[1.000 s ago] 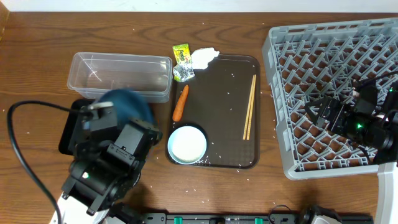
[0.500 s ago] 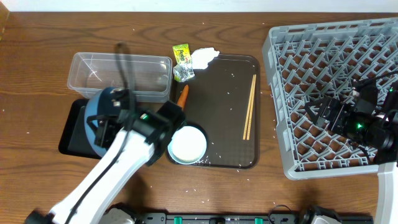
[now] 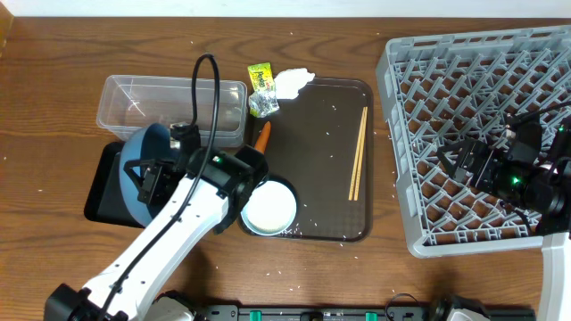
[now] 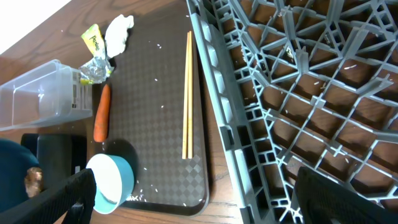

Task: Sort waste into correct bins and load items into the dishwasher rack
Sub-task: 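Pass the blue plate from the left to the right gripper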

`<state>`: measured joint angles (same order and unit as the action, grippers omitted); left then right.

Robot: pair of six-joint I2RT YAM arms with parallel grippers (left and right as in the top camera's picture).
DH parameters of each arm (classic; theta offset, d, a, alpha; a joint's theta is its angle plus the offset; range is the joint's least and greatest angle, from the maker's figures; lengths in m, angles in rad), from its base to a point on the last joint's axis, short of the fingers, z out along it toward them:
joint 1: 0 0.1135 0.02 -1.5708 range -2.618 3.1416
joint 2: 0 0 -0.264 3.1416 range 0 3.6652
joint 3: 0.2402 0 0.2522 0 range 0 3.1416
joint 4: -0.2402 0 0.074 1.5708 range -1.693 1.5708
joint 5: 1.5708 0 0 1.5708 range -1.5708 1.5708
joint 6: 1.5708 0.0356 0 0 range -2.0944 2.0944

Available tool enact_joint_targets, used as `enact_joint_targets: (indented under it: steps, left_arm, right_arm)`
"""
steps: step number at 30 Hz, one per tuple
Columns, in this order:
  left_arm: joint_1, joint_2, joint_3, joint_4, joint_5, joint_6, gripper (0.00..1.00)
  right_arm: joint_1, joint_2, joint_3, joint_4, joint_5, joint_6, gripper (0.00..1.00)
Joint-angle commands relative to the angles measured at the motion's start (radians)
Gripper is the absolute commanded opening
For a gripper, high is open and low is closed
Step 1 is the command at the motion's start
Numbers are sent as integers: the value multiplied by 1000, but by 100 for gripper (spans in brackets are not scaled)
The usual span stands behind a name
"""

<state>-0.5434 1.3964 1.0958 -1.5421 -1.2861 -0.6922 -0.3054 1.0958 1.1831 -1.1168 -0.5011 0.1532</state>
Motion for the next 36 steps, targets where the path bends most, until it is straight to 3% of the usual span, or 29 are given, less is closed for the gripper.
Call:
enact_joint_targets:
  steps: [1, 17, 20, 25, 30, 32, 36]
  left_arm:
    - [5, -10, 23, 3, -49, -24, 6]
    - [42, -52, 28, 7, -30, -49, 6]
    - [32, -88, 72, 10, 30, -80, 6]
    - [-43, -166, 246, 69, 227, -68, 6]
    - [-120, -238, 333, 362, 663, 214, 6]
    - [-140, -253, 333, 459, 815, 256, 6]
    - [-178, -251, 333, 546, 924, 280, 6]
  right_arm:
    - [12, 2, -2, 2, -4, 11, 95]
    - [12, 2, -2, -5, -3, 10, 95]
    - [12, 2, -2, -4, -4, 10, 96]
    - [12, 2, -2, 32, -113, -68, 94]
    - [43, 2, -2, 86, -387, -170, 89]
    - [84, 2, -2, 109, -470, -203, 88]
    - [214, 2, -2, 151, -559, -267, 88]
